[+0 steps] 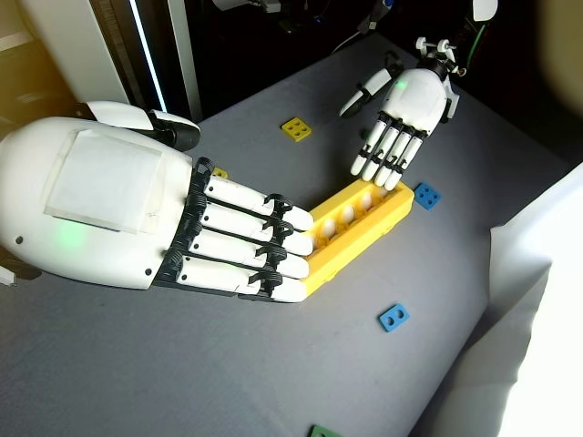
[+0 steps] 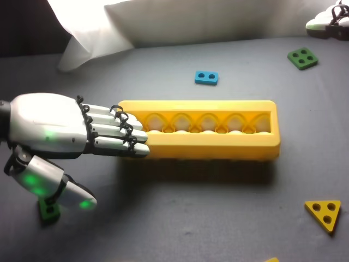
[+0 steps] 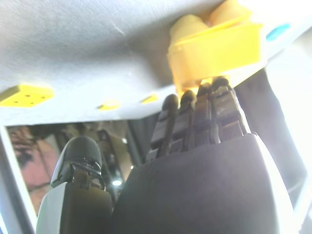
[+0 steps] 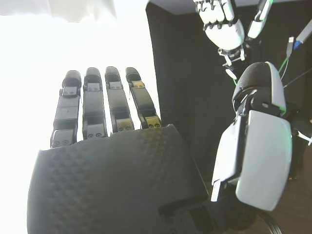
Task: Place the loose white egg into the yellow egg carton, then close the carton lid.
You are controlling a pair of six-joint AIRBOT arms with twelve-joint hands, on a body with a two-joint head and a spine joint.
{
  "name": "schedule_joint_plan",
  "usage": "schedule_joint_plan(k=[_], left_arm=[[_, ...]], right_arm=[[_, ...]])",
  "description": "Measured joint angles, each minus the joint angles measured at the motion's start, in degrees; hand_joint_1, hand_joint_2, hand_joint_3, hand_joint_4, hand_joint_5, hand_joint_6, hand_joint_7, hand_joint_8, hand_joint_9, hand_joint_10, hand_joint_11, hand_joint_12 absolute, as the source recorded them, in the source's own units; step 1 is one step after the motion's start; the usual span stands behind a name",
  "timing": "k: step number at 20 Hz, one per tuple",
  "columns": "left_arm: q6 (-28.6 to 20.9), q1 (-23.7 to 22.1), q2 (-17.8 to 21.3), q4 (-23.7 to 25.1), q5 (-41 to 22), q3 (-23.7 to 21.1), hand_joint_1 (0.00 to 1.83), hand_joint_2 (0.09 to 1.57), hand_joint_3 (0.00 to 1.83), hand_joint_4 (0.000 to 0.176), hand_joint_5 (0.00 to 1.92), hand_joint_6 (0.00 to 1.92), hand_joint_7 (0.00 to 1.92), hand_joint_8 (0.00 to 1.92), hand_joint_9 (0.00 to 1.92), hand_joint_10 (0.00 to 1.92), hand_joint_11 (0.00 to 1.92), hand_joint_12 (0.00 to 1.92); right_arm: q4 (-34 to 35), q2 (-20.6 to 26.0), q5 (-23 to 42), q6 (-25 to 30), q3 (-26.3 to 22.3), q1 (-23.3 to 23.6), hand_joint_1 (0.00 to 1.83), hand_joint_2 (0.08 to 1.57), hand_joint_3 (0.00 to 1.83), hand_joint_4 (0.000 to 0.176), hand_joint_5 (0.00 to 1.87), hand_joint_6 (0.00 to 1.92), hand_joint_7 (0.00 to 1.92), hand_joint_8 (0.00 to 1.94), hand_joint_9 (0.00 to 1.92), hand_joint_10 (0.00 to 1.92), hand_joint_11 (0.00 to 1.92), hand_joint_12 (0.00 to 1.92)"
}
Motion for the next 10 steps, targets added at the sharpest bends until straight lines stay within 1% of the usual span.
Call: schedule_joint_plan(k=[1, 2, 3, 4, 7, 8, 10], left_arm=[[0.0, -0.3, 0.2, 0.4, -0.4, 0.0, 0.0, 1.25, 0.01, 0.0, 0.0, 0.0, 0.0, 0.0, 0.0, 0.0, 0.0, 0.0], [-0.1, -1.5, 1.0, 1.5, -0.8, -0.2, 0.0, 1.25, 0.01, 0.0, 0.0, 0.0, 0.0, 0.0, 0.0, 0.0, 0.0, 0.0], [-0.1, -1.8, 1.4, 1.4, -1.2, -0.2, 0.0, 1.25, 0.01, 0.0, 0.0, 0.0, 0.0, 0.0, 0.0, 0.0, 0.0, 0.0], [-0.1, -2.2, 2.7, 1.1, -1.8, -0.7, 0.0, 1.25, 0.01, 0.0, 0.0, 0.0, 0.0, 0.0, 0.0, 0.0, 0.0, 0.0], [0.3, -2.6, 6.6, 1.3, -3.3, -2.4, 0.0, 1.25, 0.01, 0.0, 0.01, 0.0, 0.0, 0.0, 0.0, 0.0, 0.0, 0.0], [1.2, -2.6, 8.1, 1.6, -3.5, -3.7, 0.0, 1.25, 0.0, 0.0, 0.0, 0.0, 0.0, 0.0, 0.0, 0.0, 0.0, 0.0], [1.5, -2.8, 10.5, 2.5, -6.1, -5.6, 0.0, 1.26, 0.01, 0.0, 0.02, 0.01, 0.0, 0.0, 0.0, 0.0, 0.0, 0.0]], right_arm=[[0.0, 0.0, 0.0, 0.0, 0.0, 0.0, 0.2, 0.89, 0.01, 0.0, 0.0, 0.0, 0.0, 0.0, 0.0, 0.0, 0.0, 0.0], [0.0, 0.0, -0.2, 0.0, 0.0, 0.0, 0.18, 0.89, 0.01, 0.0, 0.0, 0.0, 0.0, 0.0, 0.0, 0.0, 0.0, 0.0], [0.0, 0.0, -0.3, 0.0, 0.0, 0.0, 0.18, 0.89, 0.01, 0.0, 0.0, 0.0, 0.0, 0.0, 0.0, 0.0, 0.0, 0.0], [0.0, 0.0, -0.3, 0.0, 0.0, 0.0, 0.16, 0.89, 0.01, 0.0, 0.0, 0.0, 0.0, 0.0, 0.0, 0.0, 0.0, 0.0], [0.0, 0.0, -0.4, 0.0, -0.1, 0.0, 0.18, 0.9, 0.01, 0.0, 0.0, 0.0, 0.0, 0.0, 0.0, 0.0, 0.0, 0.0], [0.0, 0.0, -0.5, 0.0, -0.3, 0.0, 0.19, 0.9, 0.01, 0.0, 0.0, 0.0, 0.0, 0.0, 0.0, 0.0, 0.0, 0.0], [0.0, 0.0, -0.3, 0.0, -0.6, 0.0, 0.22, 0.91, 0.01, 0.0, 0.0, 0.0, 0.0, 0.0, 0.0, 0.0, 0.0, 0.0]])
